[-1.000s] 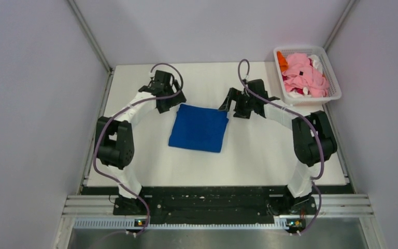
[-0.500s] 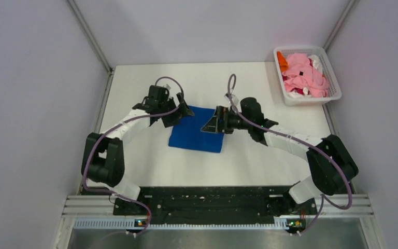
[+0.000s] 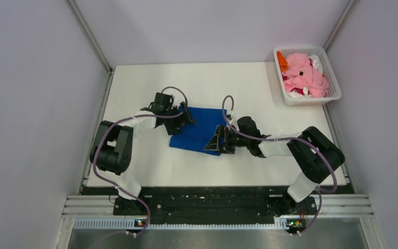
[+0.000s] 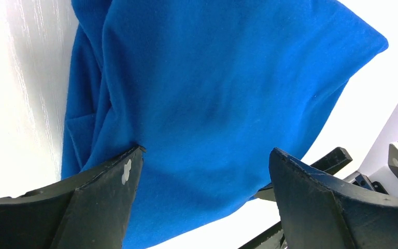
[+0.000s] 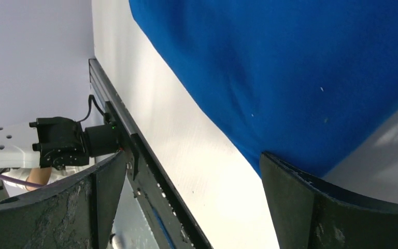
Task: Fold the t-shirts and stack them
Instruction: Smooth out wrinkles on the folded tshirt, then put the neatly folded tshirt into the corner of the board with the left arm
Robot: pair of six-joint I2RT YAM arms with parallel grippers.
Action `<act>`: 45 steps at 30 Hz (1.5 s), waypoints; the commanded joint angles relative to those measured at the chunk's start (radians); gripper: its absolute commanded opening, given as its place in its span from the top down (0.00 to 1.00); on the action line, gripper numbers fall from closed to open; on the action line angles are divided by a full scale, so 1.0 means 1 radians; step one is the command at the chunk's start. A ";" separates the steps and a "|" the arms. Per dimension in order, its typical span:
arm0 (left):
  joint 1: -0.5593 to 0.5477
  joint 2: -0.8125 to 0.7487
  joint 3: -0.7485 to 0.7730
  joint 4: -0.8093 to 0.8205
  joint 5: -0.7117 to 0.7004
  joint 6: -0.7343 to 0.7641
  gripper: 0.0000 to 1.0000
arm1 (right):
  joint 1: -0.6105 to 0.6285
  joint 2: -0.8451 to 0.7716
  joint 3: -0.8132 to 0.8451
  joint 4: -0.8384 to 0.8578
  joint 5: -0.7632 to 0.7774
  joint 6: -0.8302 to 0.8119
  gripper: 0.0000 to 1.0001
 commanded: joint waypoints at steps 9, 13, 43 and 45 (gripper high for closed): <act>0.002 -0.207 -0.005 -0.091 -0.146 0.054 0.03 | -0.032 -0.289 -0.033 -0.250 0.156 -0.146 0.01; 0.002 -0.273 -0.019 -0.122 -0.227 0.097 0.02 | -0.034 -0.429 -0.015 -0.377 0.309 -0.197 0.01; 0.005 0.196 0.439 -0.464 -0.758 0.128 1.00 | -0.058 -0.654 -0.018 -0.596 0.597 -0.341 0.01; 0.016 0.218 0.506 -0.490 -0.884 0.152 1.00 | -0.061 -0.651 -0.022 -0.597 0.620 -0.341 0.01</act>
